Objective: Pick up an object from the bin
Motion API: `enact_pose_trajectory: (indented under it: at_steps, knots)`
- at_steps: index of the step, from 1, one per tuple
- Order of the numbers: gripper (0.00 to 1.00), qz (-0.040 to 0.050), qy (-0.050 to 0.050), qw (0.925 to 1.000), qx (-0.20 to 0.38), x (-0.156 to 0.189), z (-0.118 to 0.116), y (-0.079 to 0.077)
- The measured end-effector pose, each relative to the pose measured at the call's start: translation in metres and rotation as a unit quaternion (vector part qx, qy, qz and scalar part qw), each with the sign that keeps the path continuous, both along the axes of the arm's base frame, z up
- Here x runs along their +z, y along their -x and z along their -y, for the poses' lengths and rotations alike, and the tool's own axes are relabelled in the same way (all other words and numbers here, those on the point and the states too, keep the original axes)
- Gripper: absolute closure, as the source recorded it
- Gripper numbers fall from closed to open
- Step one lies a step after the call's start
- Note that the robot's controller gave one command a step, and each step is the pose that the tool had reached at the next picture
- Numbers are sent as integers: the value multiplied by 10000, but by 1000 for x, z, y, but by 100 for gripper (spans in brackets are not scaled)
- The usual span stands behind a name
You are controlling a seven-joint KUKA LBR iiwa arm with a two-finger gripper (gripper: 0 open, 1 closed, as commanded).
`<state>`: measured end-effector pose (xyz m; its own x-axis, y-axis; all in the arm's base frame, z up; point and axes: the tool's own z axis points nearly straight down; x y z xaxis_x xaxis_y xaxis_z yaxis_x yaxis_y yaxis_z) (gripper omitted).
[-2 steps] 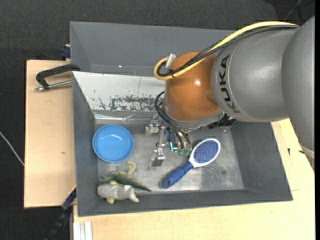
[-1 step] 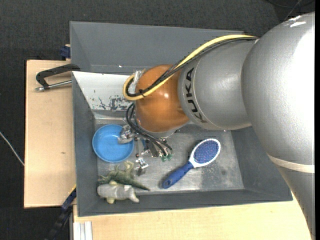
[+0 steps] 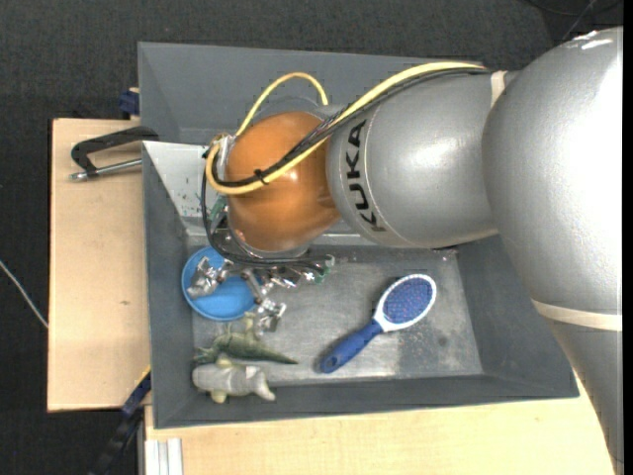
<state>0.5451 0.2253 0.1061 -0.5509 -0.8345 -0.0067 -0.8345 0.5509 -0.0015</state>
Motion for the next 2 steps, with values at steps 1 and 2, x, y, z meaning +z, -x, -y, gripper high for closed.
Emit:
enact_pose_trajectory:
  at_steps: [1,2]
  knots:
    - [0,11,9,9737,2280,12,-10,-4]
    - [0,-1,24,9417,3365,-33,-9,-2]
